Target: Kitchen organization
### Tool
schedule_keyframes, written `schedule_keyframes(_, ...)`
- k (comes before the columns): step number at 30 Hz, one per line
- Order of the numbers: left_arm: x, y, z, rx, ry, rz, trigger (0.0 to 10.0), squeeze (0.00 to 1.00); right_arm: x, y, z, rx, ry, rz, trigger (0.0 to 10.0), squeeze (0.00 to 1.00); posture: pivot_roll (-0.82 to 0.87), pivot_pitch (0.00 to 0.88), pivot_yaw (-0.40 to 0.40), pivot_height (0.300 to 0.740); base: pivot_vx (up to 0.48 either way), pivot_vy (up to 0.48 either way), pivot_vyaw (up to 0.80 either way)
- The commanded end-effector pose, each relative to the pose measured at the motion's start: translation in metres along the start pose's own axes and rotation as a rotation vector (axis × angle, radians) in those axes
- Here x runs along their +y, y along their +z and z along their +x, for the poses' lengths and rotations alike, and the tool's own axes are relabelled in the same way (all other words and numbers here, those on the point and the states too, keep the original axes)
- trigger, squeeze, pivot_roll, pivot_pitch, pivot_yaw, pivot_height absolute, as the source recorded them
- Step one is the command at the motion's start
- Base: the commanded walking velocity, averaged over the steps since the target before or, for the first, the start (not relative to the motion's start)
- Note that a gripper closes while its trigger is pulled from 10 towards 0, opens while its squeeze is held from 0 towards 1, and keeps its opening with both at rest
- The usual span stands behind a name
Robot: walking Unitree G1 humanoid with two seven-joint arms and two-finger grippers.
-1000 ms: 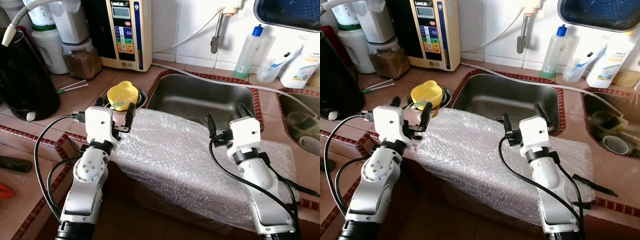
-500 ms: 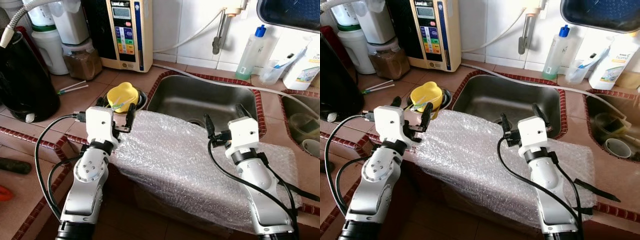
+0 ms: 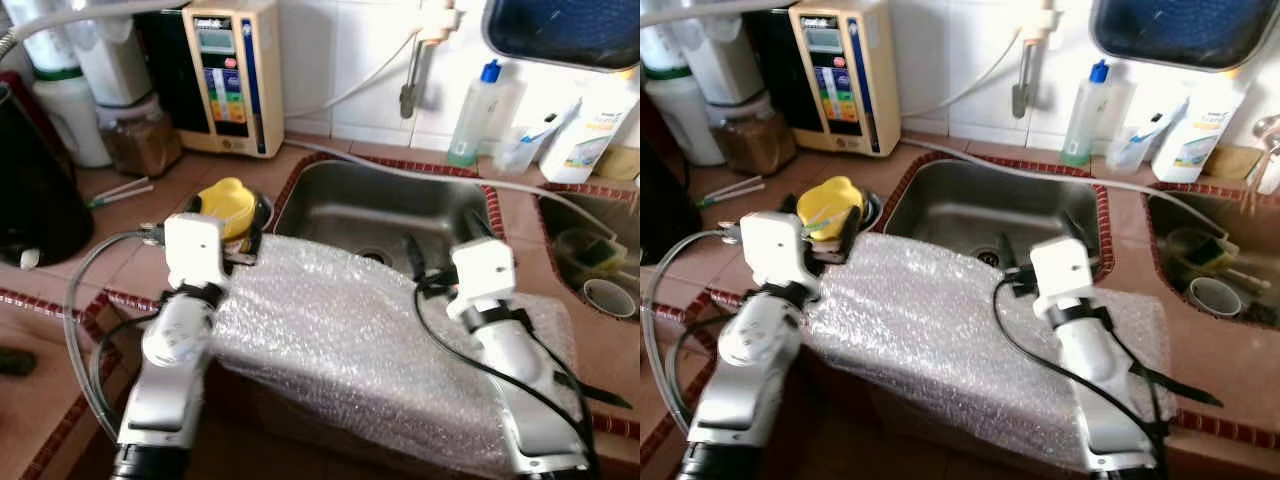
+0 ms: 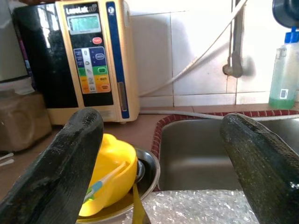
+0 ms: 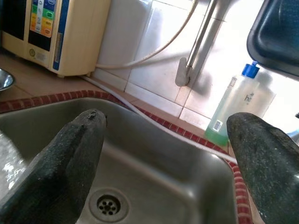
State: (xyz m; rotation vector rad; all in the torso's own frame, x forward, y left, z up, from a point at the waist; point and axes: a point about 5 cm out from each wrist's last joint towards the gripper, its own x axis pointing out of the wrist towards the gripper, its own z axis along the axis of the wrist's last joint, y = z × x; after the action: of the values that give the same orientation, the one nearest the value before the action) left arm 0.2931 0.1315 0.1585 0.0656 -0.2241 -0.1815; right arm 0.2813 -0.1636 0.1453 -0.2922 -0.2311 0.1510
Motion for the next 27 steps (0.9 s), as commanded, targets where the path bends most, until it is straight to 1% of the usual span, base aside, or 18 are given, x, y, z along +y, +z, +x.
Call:
schedule_keyframes(1, 0.0097, -0.0008, -0.0015, 0.008, 0.023, 0.020, 10.0, 0.00, 0.0049, 0.0037, 0.0036, -0.020, 0.016, 0.007, 10.0, 0.00, 0.06, 0.000, 0.013, 0.740, 0.352, 0.000, 0.00)
schedule_keyframes(12, 0.0100, -0.0016, -0.0017, 0.014, 0.023, 0.020, 10.0, 0.00, 0.0054, 0.0036, 0.0038, -0.020, 0.016, 0.005, 10.0, 0.00, 0.06, 0.000, 0.016, 0.740, 0.355, 0.000, 0.00)
schedule_keyframes(14, 0.0105, -0.0001, -0.0018, -0.001, 0.029, 0.006, 10.0, 0.00, 0.0058, 0.0032, 0.0037, -0.019, 0.016, 0.005, 10.0, 0.00, 0.06, 0.000, 0.016, 0.740, 0.244, 0.000, 0.00)
schedule_keyframes(17, 0.0127, -0.0024, -0.0017, 0.022, 0.051, 0.015, 10.0, 0.00, 0.0063, 0.0023, 0.0029, -0.016, 0.019, 0.006, 10.0, 0.00, 0.06, 0.000, 0.015, 0.740, 0.000, 0.000, 0.00)
schedule_keyframes(20, 0.0122, -0.0029, -0.0022, 0.024, 0.054, 0.017, 10.0, 0.00, 0.0066, 0.0015, 0.0024, -0.014, 0.021, 0.007, 10.0, 0.00, 0.06, 0.000, 0.014, 0.740, 0.000, 0.000, 0.00)
schedule_keyframes(22, 0.0131, -0.0023, -0.0023, 0.022, 0.067, 0.038, 10.0, 0.00, 0.0068, 0.0014, 0.0024, -0.014, 0.022, 0.008, 10.0, 0.00, 0.06, 0.000, 0.013, 0.740, 0.000, 0.000, 0.00)
schedule_keyframes(27, 0.0139, -0.0014, -0.0021, 0.016, 0.074, 0.052, 10.0, 0.00, 0.0075, 0.0014, 0.0026, -0.015, 0.025, 0.009, 10.0, 0.00, 0.06, 0.000, 0.012, 0.740, 0.000, 0.000, 0.00)
